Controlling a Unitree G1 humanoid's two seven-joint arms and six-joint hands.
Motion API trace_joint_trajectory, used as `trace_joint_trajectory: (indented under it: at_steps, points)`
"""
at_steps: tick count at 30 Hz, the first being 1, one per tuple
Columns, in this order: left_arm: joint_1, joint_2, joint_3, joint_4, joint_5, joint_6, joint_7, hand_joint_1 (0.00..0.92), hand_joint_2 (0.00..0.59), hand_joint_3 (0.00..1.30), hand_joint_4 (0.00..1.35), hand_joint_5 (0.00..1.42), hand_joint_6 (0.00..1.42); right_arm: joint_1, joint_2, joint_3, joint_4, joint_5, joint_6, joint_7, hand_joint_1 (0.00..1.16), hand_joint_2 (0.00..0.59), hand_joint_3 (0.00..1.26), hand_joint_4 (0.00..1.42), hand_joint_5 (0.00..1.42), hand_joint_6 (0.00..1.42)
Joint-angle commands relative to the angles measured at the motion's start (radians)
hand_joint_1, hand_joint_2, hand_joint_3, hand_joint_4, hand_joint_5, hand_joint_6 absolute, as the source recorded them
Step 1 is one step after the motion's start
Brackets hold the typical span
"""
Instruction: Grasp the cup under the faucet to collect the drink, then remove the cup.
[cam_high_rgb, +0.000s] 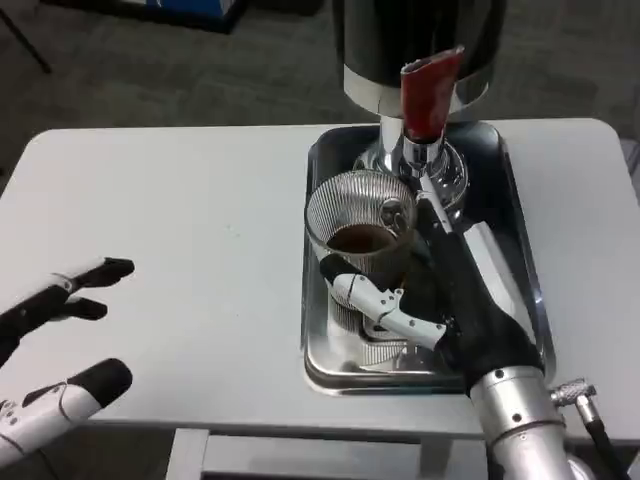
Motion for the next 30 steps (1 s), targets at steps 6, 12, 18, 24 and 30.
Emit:
trace_joint_trajectory:
  at_steps: [6,12,18,24,30]
  points:
    - [0.011,0.018,0.001,0.013,-0.011,0.013,-0.017,0.032,0.100,0.20,0.16,0.27,0.21,0.004,0.026,0.027,0.036,-0.036,0.038,-0.027,0.60,0.224,0.03,0.13,0.23,0.29]
    - [0.012,0.017,-0.002,0.012,-0.008,0.016,-0.020,0.031,0.100,0.20,0.16,0.27,0.21,0.003,0.032,0.031,0.050,-0.040,0.043,-0.032,0.60,0.224,0.13,0.18,0.26,0.32]
    - [0.012,0.016,-0.002,0.012,-0.008,0.016,-0.020,0.031,0.100,0.20,0.16,0.27,0.21,0.007,0.038,0.031,0.068,-0.045,0.021,-0.060,0.61,0.228,0.21,0.26,0.31,0.38]
    - [0.012,0.016,-0.002,0.012,-0.008,0.016,-0.020,0.031,0.100,0.20,0.16,0.27,0.21,0.018,0.039,0.033,0.070,-0.048,0.001,-0.092,0.62,0.238,0.28,0.34,0.37,0.43]
    - [0.012,0.016,-0.002,0.012,-0.008,0.017,-0.020,0.031,0.100,0.20,0.16,0.27,0.21,0.033,0.044,0.026,0.069,-0.045,-0.023,-0.132,0.62,0.241,0.34,0.42,0.47,0.57]
